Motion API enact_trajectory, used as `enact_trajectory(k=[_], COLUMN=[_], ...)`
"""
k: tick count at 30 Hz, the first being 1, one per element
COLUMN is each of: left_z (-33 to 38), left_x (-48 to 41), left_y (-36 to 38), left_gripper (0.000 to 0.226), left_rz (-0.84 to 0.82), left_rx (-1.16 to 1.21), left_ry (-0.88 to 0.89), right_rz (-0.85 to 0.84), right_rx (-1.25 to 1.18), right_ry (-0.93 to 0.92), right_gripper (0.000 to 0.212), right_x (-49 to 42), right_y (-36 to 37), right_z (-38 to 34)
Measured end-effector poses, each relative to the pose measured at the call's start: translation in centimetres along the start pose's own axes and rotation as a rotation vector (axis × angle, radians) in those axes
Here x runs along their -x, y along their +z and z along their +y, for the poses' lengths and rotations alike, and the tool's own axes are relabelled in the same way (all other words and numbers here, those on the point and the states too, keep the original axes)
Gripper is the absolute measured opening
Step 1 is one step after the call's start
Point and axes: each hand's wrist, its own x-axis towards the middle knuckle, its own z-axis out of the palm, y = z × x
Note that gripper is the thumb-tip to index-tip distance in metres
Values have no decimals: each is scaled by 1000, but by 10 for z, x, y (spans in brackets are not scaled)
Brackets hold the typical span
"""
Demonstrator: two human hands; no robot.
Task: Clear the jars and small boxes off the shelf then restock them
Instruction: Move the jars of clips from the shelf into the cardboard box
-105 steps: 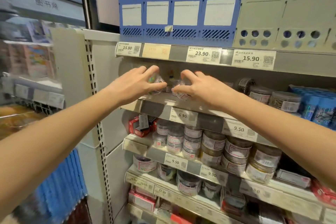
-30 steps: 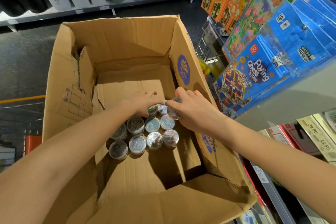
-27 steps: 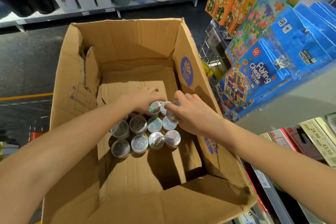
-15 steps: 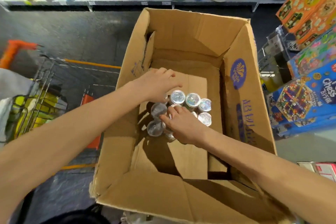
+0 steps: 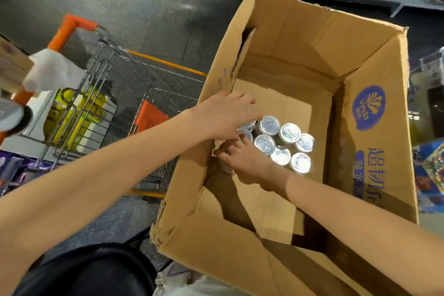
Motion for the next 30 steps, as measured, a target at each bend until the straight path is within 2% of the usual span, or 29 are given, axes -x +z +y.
enact_trajectory(k=[4, 8, 11, 14, 18, 21, 25, 30], left_z=[-2, -4, -4, 1, 23, 49, 97, 181], left_x=[-3, -8, -13, -17, -24, -29, -24, -2], left_y=[2, -6, -13, -24, -48, -77, -132, -200], left_gripper=[59, 58, 58, 57, 59, 61, 63, 64], left_rz=[-1, -13, -23, -41, -66, -4, 147, 319], left_rx=[-1, -13, -31, -12, 62, 66, 105, 103], left_ry=[23, 51, 71, 78, 118, 184, 282, 500], right_rz=[-35, -81, -13, 17, -61, 122, 385, 492], right_rx=[-29, -34, -34, -45, -80, -84, -54, 20], right_ry=[3, 6, 63, 179, 361, 497, 678, 967], right_gripper=[60, 75, 75, 75, 79, 79, 66, 65], right_x=[-2, 2, 20, 44, 89, 150, 244, 361], right_y=[-3, 2, 0, -7, -35, -56, -88, -125], right_z=[2, 6, 12, 18, 24, 19, 1, -42])
